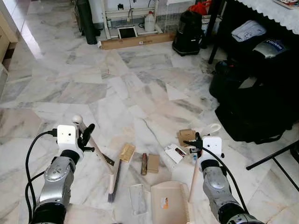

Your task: Sweep floor

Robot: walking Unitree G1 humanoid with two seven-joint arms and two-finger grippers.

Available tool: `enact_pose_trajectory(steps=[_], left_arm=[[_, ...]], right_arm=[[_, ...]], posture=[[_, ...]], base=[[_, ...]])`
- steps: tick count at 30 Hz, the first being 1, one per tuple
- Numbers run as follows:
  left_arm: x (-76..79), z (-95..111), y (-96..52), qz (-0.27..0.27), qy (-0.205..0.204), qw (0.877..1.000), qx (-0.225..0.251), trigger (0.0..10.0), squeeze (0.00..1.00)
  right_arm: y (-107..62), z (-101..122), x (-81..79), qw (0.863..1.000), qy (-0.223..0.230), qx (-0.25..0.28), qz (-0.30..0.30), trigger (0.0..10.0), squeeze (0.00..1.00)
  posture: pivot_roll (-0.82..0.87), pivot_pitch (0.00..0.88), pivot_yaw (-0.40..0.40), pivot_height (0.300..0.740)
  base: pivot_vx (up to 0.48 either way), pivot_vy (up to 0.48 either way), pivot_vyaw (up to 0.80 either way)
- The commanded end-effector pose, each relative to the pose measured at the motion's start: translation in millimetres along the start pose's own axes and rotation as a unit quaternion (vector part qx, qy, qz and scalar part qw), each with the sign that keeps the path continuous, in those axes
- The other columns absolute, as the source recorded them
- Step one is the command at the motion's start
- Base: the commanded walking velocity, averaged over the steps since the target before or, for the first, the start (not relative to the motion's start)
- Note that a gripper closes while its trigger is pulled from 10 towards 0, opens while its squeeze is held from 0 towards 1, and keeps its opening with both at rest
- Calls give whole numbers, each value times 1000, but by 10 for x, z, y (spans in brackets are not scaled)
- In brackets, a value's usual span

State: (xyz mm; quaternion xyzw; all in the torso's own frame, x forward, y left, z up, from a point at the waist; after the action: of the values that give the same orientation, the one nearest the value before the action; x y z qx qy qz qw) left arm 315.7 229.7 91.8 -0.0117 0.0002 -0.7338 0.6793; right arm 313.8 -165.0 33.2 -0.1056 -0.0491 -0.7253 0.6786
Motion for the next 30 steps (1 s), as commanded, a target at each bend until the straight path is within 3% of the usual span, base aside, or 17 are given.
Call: enact_pose_trajectory(steps=[1, 15, 30], left_arm=[[-23, -54, -38, -1, 5, 1000, -16, 10000, 0], [9, -36, -26, -2, -1, 1000, -9, 10000, 0], [-17, -18, -26, -3, 8, 1000, -8, 10000, 0]], right_arm=[[-88, -157, -23, 999, -7, -34, 9, 10000, 0], [121, 158, 122, 1000, 2, 27, -13, 10000, 0], [-23, -70, -33, 1000, 13, -21, 7, 10000, 0]], posture=[[51, 112, -16, 740], [45, 104, -22, 740], [55, 97, -17, 740]], base=[[0, 0, 0], [0, 0, 0], [0, 0, 0]])
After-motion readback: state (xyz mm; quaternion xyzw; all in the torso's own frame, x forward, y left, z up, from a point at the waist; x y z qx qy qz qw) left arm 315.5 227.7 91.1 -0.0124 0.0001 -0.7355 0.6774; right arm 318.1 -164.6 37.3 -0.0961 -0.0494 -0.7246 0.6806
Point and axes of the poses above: a point about 5 cm out from each wrist's last joint towards the gripper, its own y axis pointing out of the wrist towards the gripper, its own z axis along the axis of the wrist's last joint, x = y × z, the point moved 1 cm from there along y, pointing out of the wrist towards the gripper, and after that the axes turned 4 degrees about -y, right-handed, at the moved point
